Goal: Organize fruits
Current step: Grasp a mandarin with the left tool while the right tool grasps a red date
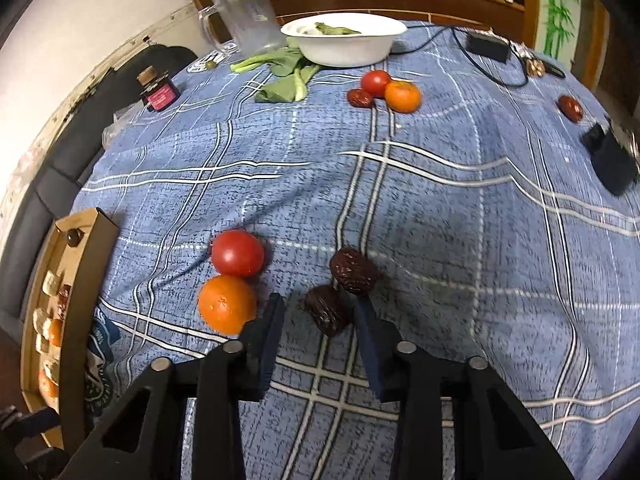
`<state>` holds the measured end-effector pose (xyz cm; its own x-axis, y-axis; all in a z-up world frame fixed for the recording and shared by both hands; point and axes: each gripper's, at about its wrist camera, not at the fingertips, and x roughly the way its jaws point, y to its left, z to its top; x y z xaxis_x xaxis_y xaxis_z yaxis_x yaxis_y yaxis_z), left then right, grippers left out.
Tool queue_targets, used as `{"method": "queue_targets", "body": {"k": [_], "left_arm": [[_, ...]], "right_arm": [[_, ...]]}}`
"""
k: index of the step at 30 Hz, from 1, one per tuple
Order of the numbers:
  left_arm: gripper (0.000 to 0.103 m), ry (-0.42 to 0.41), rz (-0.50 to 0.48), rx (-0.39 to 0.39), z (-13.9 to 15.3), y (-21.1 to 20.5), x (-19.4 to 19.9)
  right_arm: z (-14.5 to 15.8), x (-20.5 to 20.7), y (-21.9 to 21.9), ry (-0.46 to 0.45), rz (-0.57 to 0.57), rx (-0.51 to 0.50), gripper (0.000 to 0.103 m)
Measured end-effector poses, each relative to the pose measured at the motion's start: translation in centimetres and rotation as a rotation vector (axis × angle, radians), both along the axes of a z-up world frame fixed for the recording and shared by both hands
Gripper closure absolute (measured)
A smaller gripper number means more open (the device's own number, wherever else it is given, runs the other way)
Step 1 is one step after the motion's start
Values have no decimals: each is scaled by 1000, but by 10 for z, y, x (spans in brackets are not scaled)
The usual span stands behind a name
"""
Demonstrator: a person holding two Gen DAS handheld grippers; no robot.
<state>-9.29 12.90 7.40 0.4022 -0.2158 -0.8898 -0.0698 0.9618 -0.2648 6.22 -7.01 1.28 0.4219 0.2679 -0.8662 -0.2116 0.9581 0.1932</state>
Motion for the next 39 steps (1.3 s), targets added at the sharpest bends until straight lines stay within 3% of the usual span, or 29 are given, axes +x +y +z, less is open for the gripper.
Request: {"method": "queue_targets", "body": {"k": [1, 7, 17, 21, 22, 25, 31, 39], "left_arm": [[48, -3, -3, 1, 1, -2, 4], [48, -21, -57, 3, -3, -22, 41], [48, -40, -213, 39, -42, -87, 124], [49, -32, -245, 67, -59, -99, 139], [49, -48, -249, 82, -58, -102, 141], [72, -63, -260, 119, -58, -107, 144], [72, -63, -233, 91, -52, -95, 135], [72, -121, -117, 31, -1, -26, 88]], "right_arm": [[0, 0, 0, 6, 8, 10, 82], [8, -17, -20, 10, -23, 73, 82], [17, -57, -61, 30, -99, 124, 82], [18, -67, -72, 39, -121, 133, 82], [18, -69, -73, 39, -125, 134, 82], [20, -73, -76, 40, -135, 141, 82], [29, -80, -68, 24, -116, 147, 82], [45, -78, -13, 9, -11, 193, 81]]}}
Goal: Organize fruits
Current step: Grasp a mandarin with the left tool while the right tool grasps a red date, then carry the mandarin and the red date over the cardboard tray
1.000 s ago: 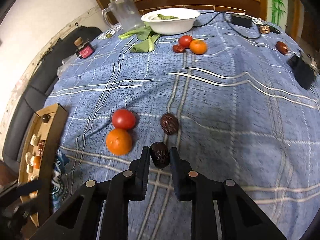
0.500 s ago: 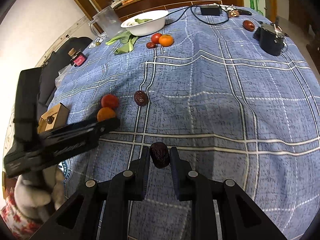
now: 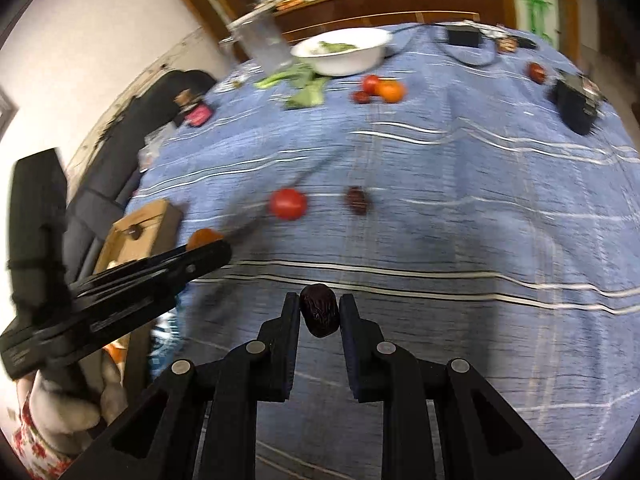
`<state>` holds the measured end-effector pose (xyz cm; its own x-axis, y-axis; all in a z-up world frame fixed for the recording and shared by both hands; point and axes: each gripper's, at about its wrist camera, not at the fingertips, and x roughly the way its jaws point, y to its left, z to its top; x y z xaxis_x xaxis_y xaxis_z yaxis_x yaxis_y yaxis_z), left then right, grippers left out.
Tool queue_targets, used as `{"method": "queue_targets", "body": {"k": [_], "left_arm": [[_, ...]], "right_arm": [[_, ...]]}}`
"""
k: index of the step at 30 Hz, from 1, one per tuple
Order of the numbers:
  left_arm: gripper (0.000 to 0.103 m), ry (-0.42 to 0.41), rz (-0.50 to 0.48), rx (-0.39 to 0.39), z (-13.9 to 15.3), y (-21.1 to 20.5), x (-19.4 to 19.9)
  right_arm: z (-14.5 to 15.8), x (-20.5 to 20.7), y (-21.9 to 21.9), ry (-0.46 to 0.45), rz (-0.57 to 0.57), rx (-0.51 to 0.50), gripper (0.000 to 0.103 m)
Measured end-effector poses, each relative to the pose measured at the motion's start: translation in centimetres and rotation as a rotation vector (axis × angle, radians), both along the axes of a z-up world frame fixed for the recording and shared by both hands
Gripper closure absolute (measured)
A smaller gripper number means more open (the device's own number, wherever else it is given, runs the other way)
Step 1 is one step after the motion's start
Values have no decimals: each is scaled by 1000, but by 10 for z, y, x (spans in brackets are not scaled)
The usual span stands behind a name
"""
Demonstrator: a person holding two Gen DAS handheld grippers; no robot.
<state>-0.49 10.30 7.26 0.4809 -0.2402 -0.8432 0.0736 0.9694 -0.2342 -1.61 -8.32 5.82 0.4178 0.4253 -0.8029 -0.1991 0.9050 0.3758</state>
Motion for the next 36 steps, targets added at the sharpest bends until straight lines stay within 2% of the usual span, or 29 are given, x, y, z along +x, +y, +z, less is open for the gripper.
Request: {"method": "queue_targets", "body": {"k": [4, 6, 8, 13, 17, 27, 31, 34, 36], "left_arm": [[72, -11, 124, -10, 19, 67, -33], [72, -4, 187, 17, 21, 100, -50], [72, 19, 241, 56, 17, 133, -67], [72, 67, 304, 77, 1, 180, -96], [71, 95, 314, 52, -15, 194, -97], [71, 111, 263, 33, -30, 201, -92], [70, 108, 260, 19, -27, 209, -90], [61, 86, 270, 7, -17, 216, -93], [60, 67, 277, -2, -10, 221, -94]], "right_arm": [[12, 0, 50, -22, 101, 19, 81], [17, -1, 77, -33, 154, 24, 81], [21, -4, 106, -41, 210, 28, 81], [22, -12, 172, -43, 333, 18, 81], [14, -20, 211, -27, 401, -7, 81], [-9, -21, 251, 2, 431, -87, 81], [-15, -15, 262, 4, 419, -123, 80], [-19, -11, 267, 1, 404, -147, 80], [-21, -8, 270, 6, 396, -152, 80]]}}
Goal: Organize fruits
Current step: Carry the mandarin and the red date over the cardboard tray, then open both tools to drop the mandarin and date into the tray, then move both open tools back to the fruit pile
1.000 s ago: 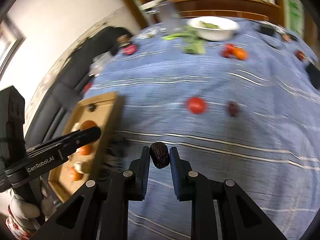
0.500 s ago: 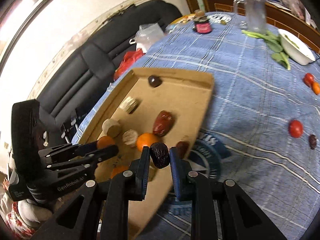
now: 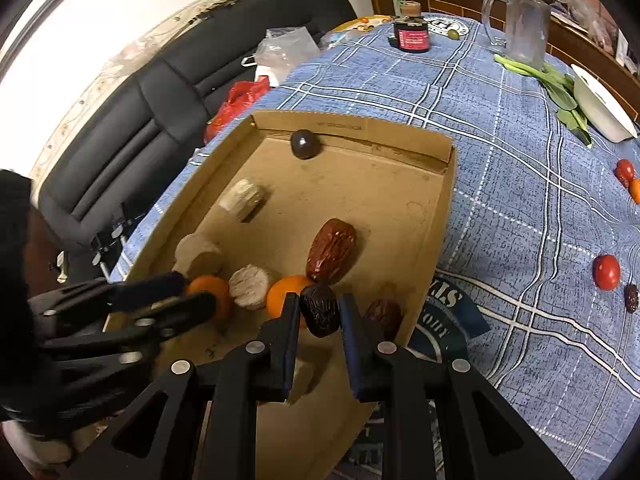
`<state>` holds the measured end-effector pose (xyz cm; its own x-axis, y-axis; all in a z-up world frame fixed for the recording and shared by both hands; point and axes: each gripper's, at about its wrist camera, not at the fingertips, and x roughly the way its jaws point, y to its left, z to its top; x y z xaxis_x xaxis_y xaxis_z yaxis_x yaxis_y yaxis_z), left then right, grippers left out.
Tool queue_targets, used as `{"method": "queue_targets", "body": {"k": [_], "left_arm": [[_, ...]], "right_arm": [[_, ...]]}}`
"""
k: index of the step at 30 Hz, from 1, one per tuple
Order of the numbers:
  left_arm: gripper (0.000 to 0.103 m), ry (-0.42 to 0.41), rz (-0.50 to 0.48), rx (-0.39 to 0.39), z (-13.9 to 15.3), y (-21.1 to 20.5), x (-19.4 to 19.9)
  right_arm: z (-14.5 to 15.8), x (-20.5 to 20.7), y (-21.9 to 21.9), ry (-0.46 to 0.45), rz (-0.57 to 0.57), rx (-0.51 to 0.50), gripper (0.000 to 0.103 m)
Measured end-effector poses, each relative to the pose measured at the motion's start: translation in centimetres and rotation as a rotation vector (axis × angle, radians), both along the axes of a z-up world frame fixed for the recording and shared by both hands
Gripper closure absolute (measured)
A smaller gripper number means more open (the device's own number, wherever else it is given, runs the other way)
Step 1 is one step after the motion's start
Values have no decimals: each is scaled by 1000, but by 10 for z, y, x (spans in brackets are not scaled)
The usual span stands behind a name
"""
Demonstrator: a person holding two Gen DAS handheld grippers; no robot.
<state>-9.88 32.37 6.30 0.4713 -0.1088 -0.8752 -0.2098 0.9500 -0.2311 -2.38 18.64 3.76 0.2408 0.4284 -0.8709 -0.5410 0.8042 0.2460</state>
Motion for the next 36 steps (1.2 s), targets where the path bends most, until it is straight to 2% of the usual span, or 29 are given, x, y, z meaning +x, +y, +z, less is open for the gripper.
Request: {"method": "queue_targets", "body": {"k": [3, 8, 16, 24, 30, 36], "left_arm": [[57, -20, 10, 2, 9, 6, -1], [54, -38, 39, 22, 16, 17, -4], [54, -47, 46, 42, 27, 6, -9], [48, -47, 41, 80, 40, -27, -20], [48, -59, 63, 102, 51, -49, -35], [48, -83, 187, 129, 68, -36, -72]], "right_arm": [[0, 4, 2, -15, -14, -14, 80], [5, 6, -2, -38, -57, 0, 65], [21, 3, -32, -59, -151, 50, 61], [28, -3, -62, -52, -179, 74, 61], [32, -10, -80, -47, -164, 82, 61], [41, -27, -58, -54, -54, 105, 61]]}}
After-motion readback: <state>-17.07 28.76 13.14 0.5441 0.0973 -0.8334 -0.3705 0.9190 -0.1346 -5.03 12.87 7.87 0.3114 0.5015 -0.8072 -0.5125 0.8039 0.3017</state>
